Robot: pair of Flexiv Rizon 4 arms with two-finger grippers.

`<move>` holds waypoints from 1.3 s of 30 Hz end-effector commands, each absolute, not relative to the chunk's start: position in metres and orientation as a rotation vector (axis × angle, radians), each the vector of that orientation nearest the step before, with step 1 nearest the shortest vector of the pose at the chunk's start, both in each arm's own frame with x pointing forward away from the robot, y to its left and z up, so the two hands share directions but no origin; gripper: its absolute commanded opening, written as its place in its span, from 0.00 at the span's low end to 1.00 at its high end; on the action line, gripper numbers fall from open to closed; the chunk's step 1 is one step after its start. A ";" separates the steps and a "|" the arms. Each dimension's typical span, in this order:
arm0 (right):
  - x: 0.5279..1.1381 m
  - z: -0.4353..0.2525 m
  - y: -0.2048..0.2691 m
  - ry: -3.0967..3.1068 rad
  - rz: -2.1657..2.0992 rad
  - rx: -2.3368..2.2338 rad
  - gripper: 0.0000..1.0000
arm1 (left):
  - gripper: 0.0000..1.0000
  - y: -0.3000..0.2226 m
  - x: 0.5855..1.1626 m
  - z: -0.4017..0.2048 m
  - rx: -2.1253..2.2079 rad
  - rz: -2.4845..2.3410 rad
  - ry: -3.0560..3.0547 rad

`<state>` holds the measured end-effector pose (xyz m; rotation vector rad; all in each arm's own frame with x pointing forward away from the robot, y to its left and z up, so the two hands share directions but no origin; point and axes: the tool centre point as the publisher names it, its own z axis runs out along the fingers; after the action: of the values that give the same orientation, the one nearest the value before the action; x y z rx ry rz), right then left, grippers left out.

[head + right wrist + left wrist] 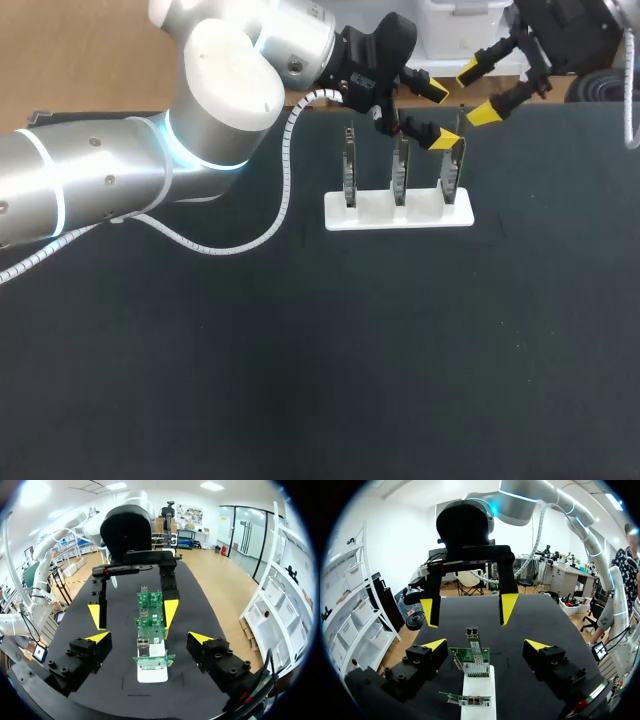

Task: Pick up the optical module with the left hand, and insert it into the network port with the right hand.

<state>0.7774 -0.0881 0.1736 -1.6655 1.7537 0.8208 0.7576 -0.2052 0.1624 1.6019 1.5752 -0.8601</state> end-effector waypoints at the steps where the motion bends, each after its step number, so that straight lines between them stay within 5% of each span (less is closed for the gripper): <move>1: 0.765 0.173 -0.097 1.744 0.798 -1.634 1.00 | 1.00 -0.205 0.757 0.162 1.600 -0.858 1.574; 19: 0.763 0.169 -0.111 1.705 0.806 -1.588 1.00 | 1.00 -0.205 0.757 0.162 1.600 -0.858 1.574; 21: 0.763 0.169 -0.113 1.702 0.806 -1.587 0.46 | 1.00 -0.205 0.757 0.162 1.600 -0.858 1.574; 22: 0.764 0.169 -0.114 1.699 0.807 -1.586 0.30 | 1.00 -0.205 0.757 0.162 1.600 -0.858 1.574; 23: 0.764 0.169 -0.115 1.698 0.805 -1.587 0.00 | 1.00 -0.205 0.757 0.162 1.600 -0.858 1.574; 39: 0.768 0.173 -0.115 1.679 0.777 -1.588 0.00 | 1.00 -0.205 0.757 0.162 1.600 -0.858 1.574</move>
<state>0.7690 -0.1159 0.1737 -1.5901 1.6820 0.7811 0.7577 -0.2051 0.1624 1.6018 1.5752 -0.8600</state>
